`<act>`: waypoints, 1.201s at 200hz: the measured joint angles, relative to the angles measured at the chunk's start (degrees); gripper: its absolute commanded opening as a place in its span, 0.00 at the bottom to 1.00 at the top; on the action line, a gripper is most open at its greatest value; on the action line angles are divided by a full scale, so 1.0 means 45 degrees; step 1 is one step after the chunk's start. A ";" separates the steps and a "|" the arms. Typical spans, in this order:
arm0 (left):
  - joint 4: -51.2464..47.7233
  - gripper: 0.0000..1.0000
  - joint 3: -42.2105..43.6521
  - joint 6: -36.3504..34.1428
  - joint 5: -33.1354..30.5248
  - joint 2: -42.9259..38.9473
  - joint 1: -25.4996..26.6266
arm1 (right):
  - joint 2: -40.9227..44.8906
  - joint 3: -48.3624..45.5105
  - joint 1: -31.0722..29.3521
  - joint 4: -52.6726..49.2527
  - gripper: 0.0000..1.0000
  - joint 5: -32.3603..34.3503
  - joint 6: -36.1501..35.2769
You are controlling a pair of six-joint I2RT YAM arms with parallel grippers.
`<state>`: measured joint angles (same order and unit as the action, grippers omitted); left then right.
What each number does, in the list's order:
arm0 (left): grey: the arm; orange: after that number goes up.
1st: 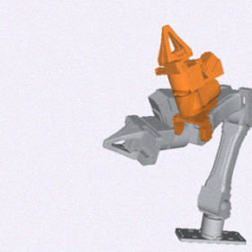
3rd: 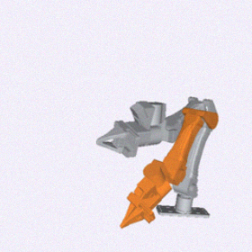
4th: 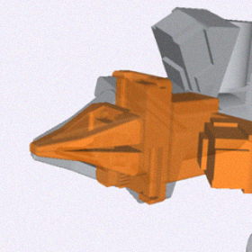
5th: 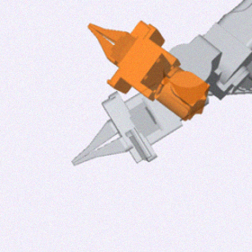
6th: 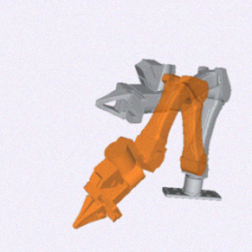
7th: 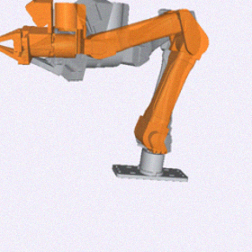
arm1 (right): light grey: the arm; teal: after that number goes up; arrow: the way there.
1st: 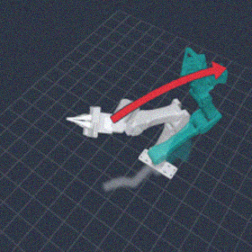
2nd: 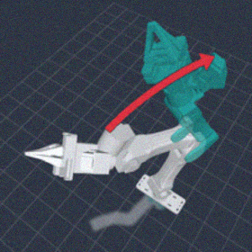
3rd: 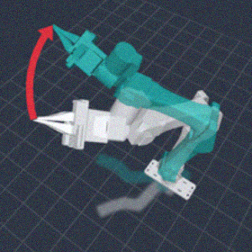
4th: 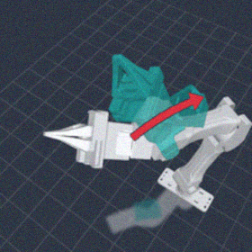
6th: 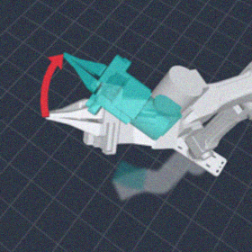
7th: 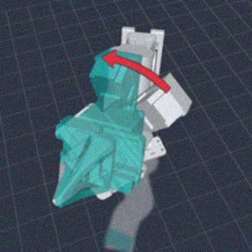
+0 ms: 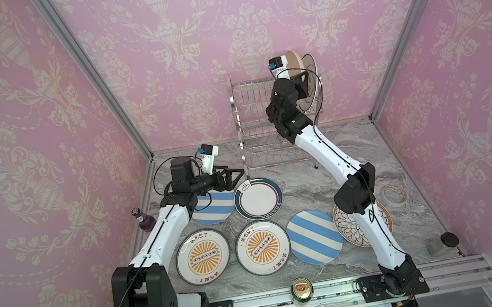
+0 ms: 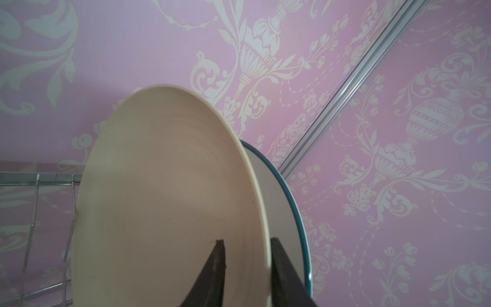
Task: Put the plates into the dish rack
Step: 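Open the right gripper and withdraw it up from the cream plate, then move the right gripper down toward the green-rimmed white plate on the table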
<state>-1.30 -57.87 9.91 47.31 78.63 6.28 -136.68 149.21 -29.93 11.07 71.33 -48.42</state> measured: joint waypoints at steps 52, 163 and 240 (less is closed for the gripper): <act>-0.0005 0.99 0.0117 -0.0005 -0.0015 -0.0248 0.0000 | 0.0466 -0.0019 -0.0466 -0.1404 0.58 -0.0330 0.0797; -0.0238 0.99 0.0228 -0.0015 -0.0709 -0.0476 0.0000 | 0.4090 -0.0957 -0.0763 -0.7291 0.86 -0.3031 0.5489; -0.0680 0.99 0.0194 -0.0087 -0.1379 -0.0476 0.0000 | 0.9840 -0.5095 -0.0515 -1.0763 0.93 -0.6033 0.9646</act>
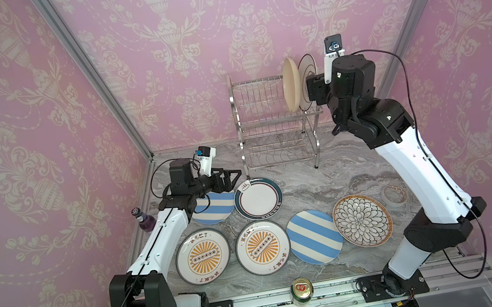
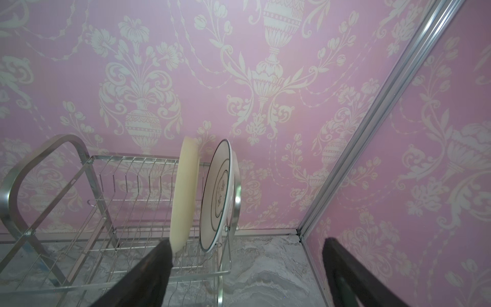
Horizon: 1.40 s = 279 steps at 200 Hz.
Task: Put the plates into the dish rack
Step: 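Move the right gripper down toward the green-rimmed white plate on the table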
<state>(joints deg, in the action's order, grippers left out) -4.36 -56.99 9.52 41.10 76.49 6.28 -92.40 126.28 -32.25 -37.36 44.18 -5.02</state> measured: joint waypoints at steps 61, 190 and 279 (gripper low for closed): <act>-0.0257 0.99 -0.0306 -0.0005 -0.0272 -0.0005 -0.0034 | 0.5027 -0.6596 0.1588 -0.1321 0.94 -0.3653 0.2705; -0.0136 0.99 -0.0306 0.0005 -0.0554 -0.0311 -0.0039 | 0.7737 -1.6232 0.3211 0.1117 0.94 -1.2274 0.7203; -0.1069 0.99 -0.0680 0.0078 -0.0879 -0.0044 -0.0034 | 0.6883 -1.9181 0.2477 0.5552 0.89 -1.4309 0.9228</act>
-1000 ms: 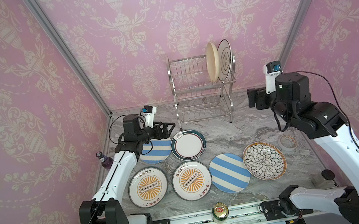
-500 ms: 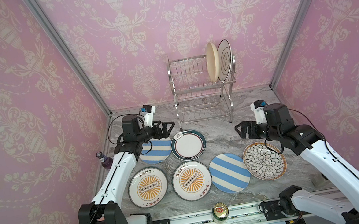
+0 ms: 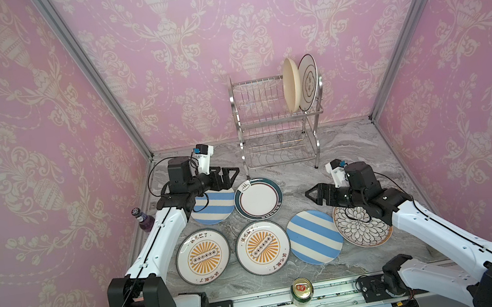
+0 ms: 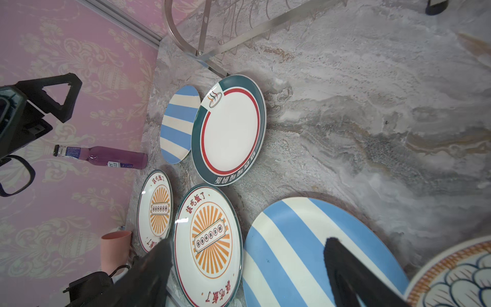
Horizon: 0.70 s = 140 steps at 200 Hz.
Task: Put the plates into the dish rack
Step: 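Move the right gripper down toward the green-rimmed white plate on the table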
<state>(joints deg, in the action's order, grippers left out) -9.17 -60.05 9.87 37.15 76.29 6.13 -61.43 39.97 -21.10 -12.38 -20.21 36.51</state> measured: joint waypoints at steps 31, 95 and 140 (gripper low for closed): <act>-0.1205 0.99 -0.0826 0.0019 -0.0831 -0.0010 0.0000 | -0.1496 -0.0121 -0.0097 0.0967 0.87 -0.0374 0.0049; -0.0908 0.99 0.0884 0.1739 -0.1345 -0.0971 0.0024 | -0.4775 0.0369 -0.0345 0.3230 0.77 -0.1345 0.0282; -0.0913 0.99 0.1977 0.2171 -0.1681 -0.1020 0.0262 | -0.6989 0.1151 -0.0733 0.4838 0.71 -0.1768 0.0777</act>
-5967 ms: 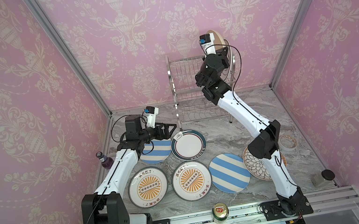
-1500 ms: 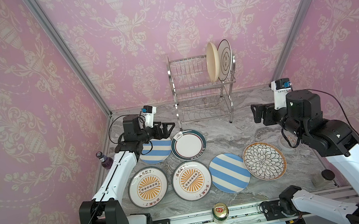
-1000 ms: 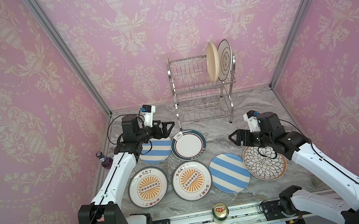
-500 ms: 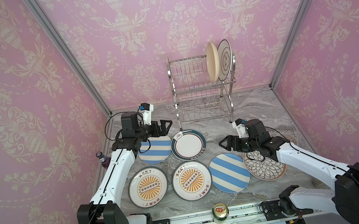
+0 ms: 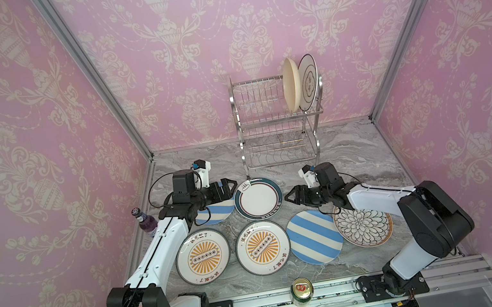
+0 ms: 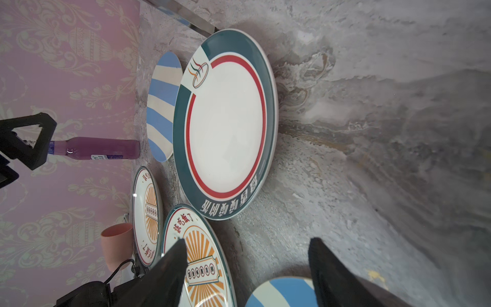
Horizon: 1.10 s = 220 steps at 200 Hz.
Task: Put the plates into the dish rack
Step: 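Move the right gripper down toward the green-rimmed white plate on the table, then grasp the green-rimmed plate's rim with the right gripper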
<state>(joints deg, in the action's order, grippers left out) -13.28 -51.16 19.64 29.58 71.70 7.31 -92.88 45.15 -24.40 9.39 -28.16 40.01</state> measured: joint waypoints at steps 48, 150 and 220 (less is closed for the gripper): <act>0.0316 0.99 0.0801 0.0199 -0.0330 0.0189 0.0471 | -0.1574 0.0457 -0.0223 0.0869 0.65 -0.0199 0.0364; 0.1647 0.99 0.1350 0.0291 -0.0311 0.1141 0.0597 | -0.2807 0.0777 -0.0335 0.2040 0.59 -0.0223 0.0753; 0.2181 0.99 0.1559 0.0291 -0.0311 0.1341 0.0733 | -0.3385 0.0816 -0.0359 0.3342 0.55 -0.0282 0.1389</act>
<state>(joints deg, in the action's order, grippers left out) -3.46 -44.14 20.95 28.18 77.73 10.61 -108.12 48.82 -26.02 24.43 -29.43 46.26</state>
